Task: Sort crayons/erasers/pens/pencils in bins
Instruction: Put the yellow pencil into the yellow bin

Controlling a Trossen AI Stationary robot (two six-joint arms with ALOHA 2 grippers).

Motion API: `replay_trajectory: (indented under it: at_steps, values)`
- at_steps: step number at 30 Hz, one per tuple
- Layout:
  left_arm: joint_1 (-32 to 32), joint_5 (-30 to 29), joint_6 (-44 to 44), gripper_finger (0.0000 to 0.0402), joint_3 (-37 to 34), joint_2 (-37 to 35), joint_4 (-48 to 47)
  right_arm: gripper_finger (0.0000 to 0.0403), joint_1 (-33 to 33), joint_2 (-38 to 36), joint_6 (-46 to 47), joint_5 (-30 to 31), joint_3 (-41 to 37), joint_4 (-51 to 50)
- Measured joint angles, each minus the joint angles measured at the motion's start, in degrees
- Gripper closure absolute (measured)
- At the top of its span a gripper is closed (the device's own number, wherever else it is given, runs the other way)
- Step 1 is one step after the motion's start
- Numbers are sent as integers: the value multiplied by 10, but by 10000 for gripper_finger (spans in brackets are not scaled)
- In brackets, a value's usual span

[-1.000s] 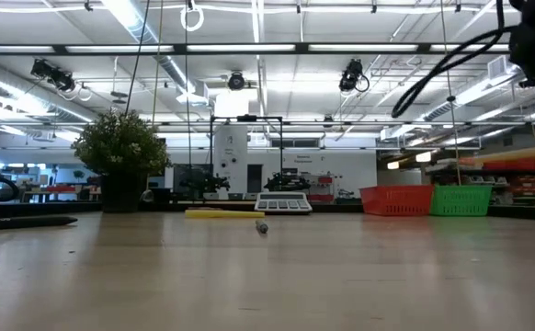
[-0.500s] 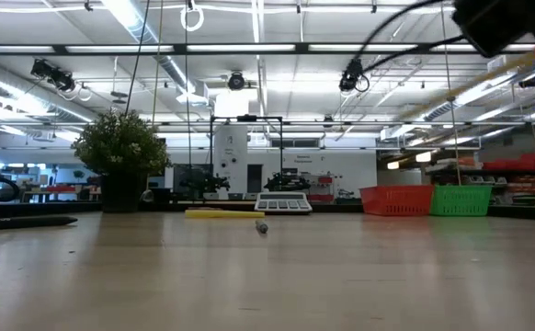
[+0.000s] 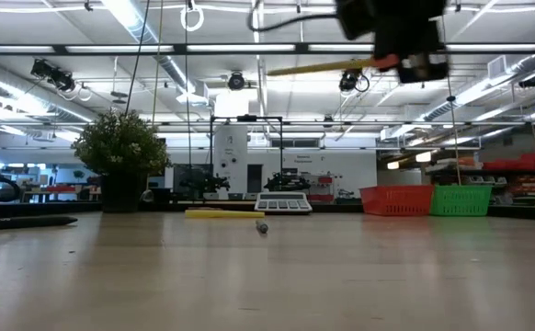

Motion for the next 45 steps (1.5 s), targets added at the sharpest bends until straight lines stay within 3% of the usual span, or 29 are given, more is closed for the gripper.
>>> replay_trajectory:
  at_steps: [7,19,31,38,45]
  values:
    - [-1,-57,-65,378,0,-16,-5,348,-48,116,-193,-30,163,-52]
    - [-2,-70,-97,386,0,-35,-35,348,-60,264,-350,-83,381,-63]
    - [-1,-148,-166,387,0,-94,9,348,-61,385,-378,-126,501,-26]
    - [-5,-138,-176,380,0,-102,-51,348,-61,401,-364,-151,516,0]
    - [-15,-81,-142,389,0,-113,-166,348,-83,380,-324,-153,516,-12]
